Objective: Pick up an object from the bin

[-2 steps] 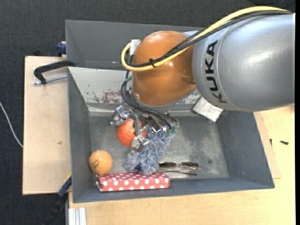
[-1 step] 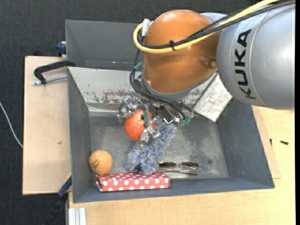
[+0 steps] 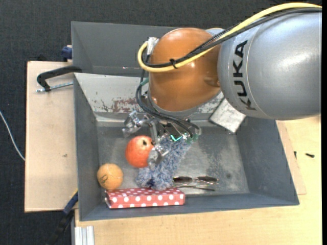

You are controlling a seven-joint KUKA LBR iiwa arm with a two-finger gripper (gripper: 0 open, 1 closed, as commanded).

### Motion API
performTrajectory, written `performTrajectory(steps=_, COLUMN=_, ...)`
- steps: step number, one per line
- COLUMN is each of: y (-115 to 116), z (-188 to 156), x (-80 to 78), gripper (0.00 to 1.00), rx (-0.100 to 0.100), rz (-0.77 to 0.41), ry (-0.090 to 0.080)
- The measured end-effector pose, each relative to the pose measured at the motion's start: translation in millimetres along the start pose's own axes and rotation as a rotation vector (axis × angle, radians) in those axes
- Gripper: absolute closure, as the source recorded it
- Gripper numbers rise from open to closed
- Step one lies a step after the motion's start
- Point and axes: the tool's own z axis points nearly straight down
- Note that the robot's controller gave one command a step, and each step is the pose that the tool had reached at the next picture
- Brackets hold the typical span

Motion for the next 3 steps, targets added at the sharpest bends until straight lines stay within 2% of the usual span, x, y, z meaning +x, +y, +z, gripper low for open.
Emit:
performTrajectory(steps=1, y=-4.5, z=67.5, x=-7.0, gripper=0.00, rx=0.000, rz=-0.002, ry=0.002)
performTrajectory(steps=2, y=-7.7, z=135.3, x=-51.1, gripper=0.00, rx=-0.003, rz=0.036, ry=0.007)
performTrajectory(steps=3, y=-12.0, z=134.7, x=-43.2, gripper=0.00, rx=-0.002, rz=-0.133, ry=0.005)
